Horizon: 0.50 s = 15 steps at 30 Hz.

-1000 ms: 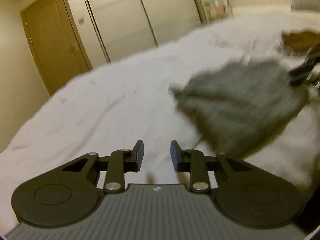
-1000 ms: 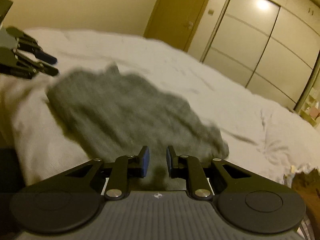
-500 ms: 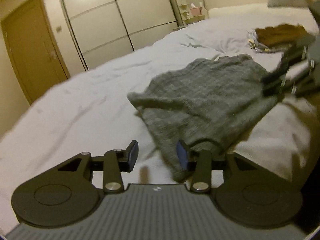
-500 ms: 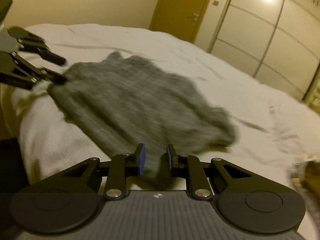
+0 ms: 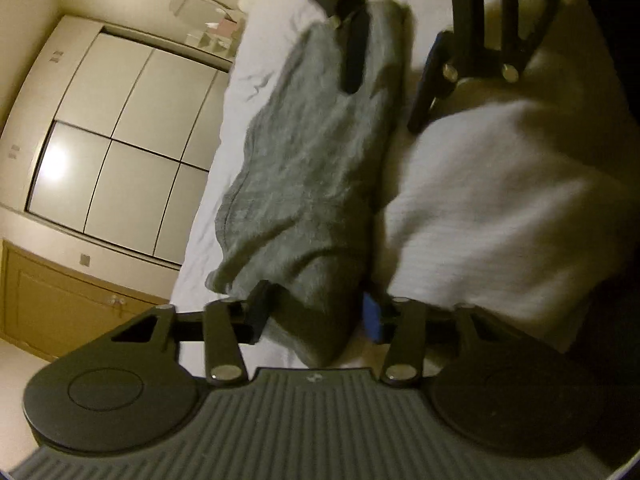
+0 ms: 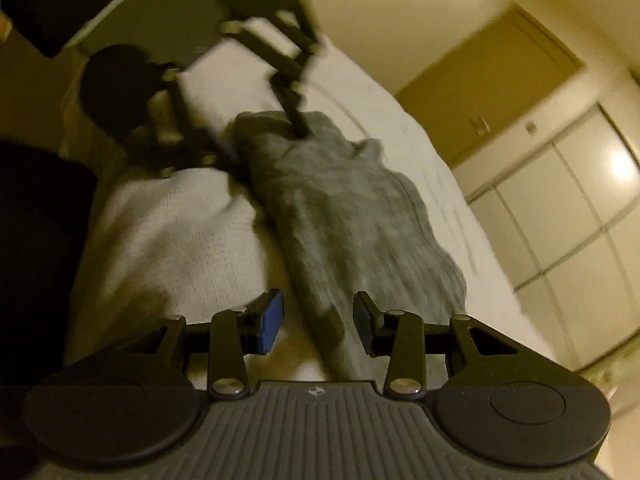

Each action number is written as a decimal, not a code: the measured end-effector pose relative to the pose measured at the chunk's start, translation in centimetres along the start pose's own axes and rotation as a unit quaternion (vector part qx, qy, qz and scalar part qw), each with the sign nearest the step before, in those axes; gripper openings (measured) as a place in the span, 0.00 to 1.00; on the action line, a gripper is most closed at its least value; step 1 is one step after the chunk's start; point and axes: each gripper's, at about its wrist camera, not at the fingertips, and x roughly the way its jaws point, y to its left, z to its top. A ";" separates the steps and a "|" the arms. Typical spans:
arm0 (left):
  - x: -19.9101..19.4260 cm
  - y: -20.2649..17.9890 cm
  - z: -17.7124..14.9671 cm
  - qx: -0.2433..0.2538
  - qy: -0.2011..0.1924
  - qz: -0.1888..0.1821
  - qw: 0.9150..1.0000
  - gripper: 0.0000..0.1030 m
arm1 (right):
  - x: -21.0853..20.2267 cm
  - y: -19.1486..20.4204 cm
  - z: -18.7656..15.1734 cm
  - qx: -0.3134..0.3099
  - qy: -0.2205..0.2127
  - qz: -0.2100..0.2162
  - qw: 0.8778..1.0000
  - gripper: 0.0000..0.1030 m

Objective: Fold clothes

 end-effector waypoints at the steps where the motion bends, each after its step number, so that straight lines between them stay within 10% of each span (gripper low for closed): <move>1: 0.0 0.3 -0.3 -0.005 0.000 -0.001 1.000 0.24 | 0.1 -0.5 -0.4 0.003 0.006 -0.004 1.000 0.07; 15: -1.7 2.1 -1.6 -0.087 -0.016 -0.026 0.996 0.19 | -0.3 -1.7 -1.7 0.006 0.040 -0.013 0.999 0.04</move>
